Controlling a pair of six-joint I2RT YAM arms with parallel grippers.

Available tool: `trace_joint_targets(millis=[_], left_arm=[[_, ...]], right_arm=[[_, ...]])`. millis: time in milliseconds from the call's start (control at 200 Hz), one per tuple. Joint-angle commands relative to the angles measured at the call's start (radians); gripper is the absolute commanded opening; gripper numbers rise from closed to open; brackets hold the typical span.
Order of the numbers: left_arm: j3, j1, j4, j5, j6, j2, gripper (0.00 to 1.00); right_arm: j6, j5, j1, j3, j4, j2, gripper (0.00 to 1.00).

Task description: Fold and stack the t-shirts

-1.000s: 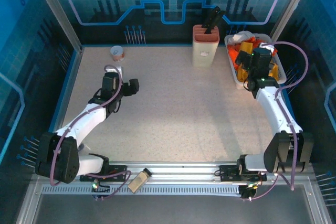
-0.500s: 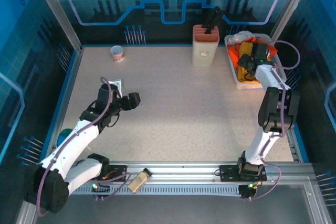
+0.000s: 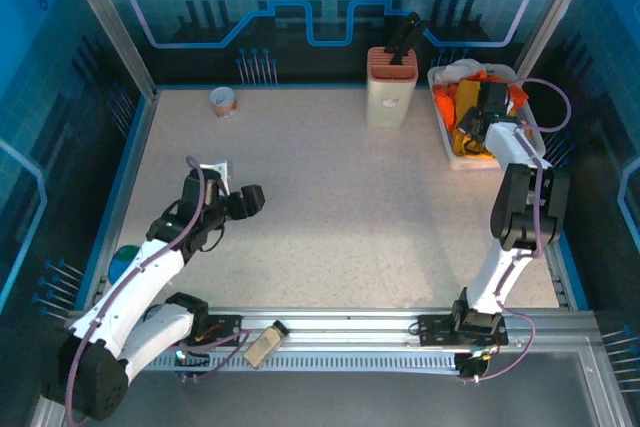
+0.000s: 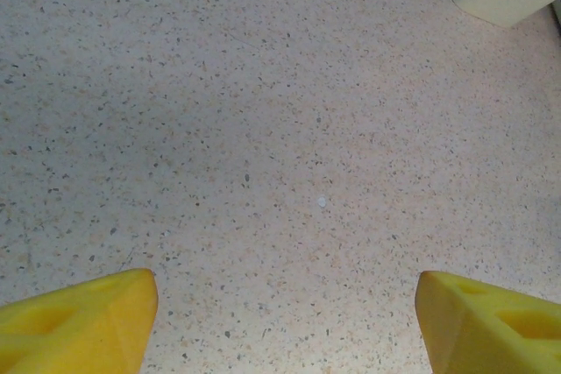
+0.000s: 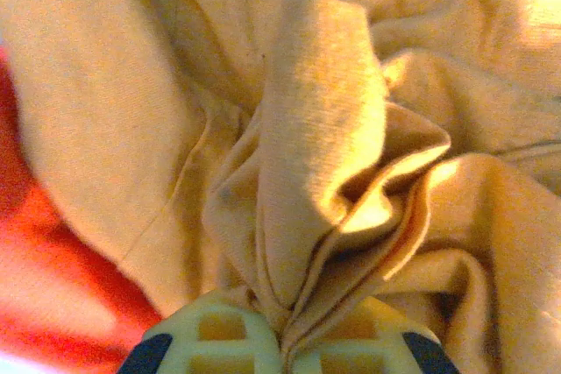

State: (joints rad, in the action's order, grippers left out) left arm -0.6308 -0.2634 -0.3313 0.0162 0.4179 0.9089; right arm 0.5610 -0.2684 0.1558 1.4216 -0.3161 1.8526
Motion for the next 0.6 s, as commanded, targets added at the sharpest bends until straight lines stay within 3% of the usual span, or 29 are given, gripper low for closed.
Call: trace_joint_targets(millis=[0,325,435,595], left_arm=[[0.001,-0.007,0.012,-0.04,0.029,0.019,0.78],[-0.084,-0.003,0.042,-0.1,0.065,0.115,0.76],[-0.144,-0.002,0.029,-0.128,0.061,0.164,0.77],[-0.224,0.016,-0.005,-0.151,0.041,0.216,0.78]], right_arm=[[-0.024,-0.004,-0.02,-0.024,0.038,-0.156,0.0],[-0.192,-0.1,-0.185,-0.148,0.002,-0.518,0.0],[-0.272,-0.116,-0.296,-0.186,-0.026,-0.627,0.0],[-0.329,-0.038,-0.524,-0.261,-0.051,-0.741,0.0]])
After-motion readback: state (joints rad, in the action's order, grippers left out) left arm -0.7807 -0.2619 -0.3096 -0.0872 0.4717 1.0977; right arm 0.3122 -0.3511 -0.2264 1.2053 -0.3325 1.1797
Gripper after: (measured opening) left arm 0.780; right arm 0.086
